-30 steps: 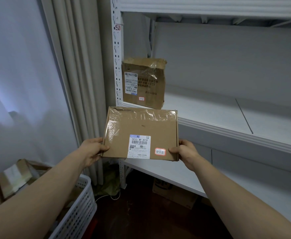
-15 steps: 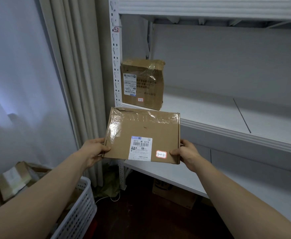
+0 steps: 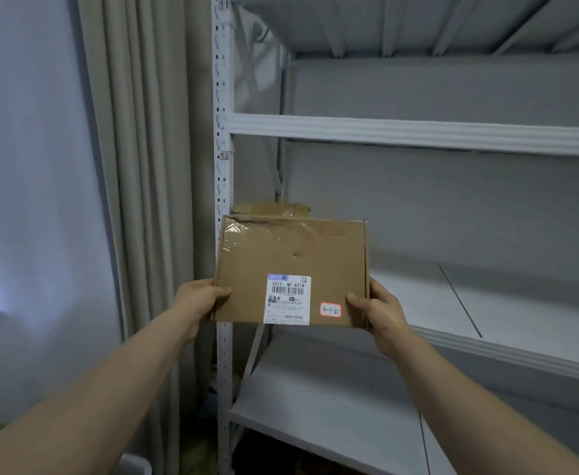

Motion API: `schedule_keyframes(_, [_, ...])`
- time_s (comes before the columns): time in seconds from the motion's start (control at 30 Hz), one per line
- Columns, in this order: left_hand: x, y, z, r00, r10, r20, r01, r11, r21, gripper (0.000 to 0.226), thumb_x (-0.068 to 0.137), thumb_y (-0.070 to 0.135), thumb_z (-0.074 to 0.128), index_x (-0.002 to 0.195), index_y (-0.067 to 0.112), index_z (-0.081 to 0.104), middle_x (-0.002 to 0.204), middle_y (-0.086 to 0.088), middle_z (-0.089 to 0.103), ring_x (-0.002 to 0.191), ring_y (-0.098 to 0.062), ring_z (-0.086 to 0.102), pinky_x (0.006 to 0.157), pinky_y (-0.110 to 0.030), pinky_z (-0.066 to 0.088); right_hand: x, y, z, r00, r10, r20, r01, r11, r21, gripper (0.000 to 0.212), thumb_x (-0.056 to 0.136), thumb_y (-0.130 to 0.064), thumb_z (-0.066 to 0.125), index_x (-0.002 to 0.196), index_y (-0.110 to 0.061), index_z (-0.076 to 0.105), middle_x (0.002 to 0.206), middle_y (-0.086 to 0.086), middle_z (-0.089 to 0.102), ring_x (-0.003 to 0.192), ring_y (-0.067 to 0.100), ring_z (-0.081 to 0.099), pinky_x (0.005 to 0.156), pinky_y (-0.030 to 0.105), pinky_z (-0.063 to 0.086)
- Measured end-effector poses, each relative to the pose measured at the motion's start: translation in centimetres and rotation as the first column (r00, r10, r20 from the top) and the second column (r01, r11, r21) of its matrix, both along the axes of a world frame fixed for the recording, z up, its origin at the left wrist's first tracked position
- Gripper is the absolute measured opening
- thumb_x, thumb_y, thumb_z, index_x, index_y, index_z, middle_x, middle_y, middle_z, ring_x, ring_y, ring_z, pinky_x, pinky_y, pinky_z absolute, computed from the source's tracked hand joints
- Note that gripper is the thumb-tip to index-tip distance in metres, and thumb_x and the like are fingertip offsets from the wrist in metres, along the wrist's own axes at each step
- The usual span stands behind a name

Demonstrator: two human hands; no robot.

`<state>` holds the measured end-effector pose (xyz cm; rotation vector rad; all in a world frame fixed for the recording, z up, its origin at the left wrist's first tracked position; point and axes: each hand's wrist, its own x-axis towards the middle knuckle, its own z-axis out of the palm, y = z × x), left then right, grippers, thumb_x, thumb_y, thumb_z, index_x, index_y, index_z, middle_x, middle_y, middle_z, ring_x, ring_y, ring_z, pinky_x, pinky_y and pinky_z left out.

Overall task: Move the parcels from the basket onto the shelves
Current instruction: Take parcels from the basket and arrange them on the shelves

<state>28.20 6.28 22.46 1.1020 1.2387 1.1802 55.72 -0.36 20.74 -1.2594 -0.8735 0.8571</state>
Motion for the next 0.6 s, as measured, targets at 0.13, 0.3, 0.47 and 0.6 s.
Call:
schedule_keyframes(0.13, [1.2,1.4,5.6,0.999,-0.025,0.033,0.02,0.986,0.166,0.025,0.086,0.0,0.063,0.103,0.018,0.064,0.091,-0.007,0.068,0.077,-0.017,0.064,0.068,-0.027,0.052,0.2,1.0,5.4,1.0,-0.021,-0.008,0.022,0.993,0.119,0.045,0.09,0.001,0.058,0.131,-0.017,0.054,0.113,0.002,0.068,0.099,0.023,0.065,0.089,0.04,0.053])
schedule_keyframes(0.3, [2.2,2.6,11.2,0.995,-0.092,0.047,0.075,0.958,0.278,0.048,0.086,-0.002,0.061,0.132,0.009,0.052,0.11,-0.006,0.065,0.099,-0.023,0.064,0.084,-0.033,0.054,0.6,2.2,11.8,0.991,-0.09,0.098,0.062,0.965,0.256,0.057,0.081,0.007,0.067,0.132,-0.012,0.05,0.115,0.006,0.065,0.093,0.019,0.063,0.074,0.027,0.05])
schedule_keyframes(0.47, [2.8,5.4,16.6,0.995,-0.098,0.029,0.08,0.923,0.376,0.054,0.081,0.001,0.063,0.132,0.013,0.054,0.122,-0.005,0.063,0.109,-0.023,0.059,0.098,-0.041,0.049,1.0,4.2,18.0,0.96,-0.18,0.217,0.081,0.914,0.398,0.059,0.076,0.009,0.069,0.127,-0.017,0.054,0.108,0.0,0.066,0.097,0.018,0.063,0.073,0.023,0.052])
schedule_keyframes(0.6, [3.8,8.2,21.2,0.998,-0.061,0.03,0.041,0.888,0.458,0.029,0.077,-0.004,0.061,0.094,0.018,0.066,0.108,-0.007,0.067,0.104,-0.025,0.061,0.098,-0.041,0.049,1.3,7.1,22.8,0.928,-0.229,0.296,0.051,0.861,0.506,0.059,0.08,0.003,0.069,0.132,-0.018,0.049,0.108,-0.004,0.062,0.093,0.011,0.06,0.067,0.013,0.046])
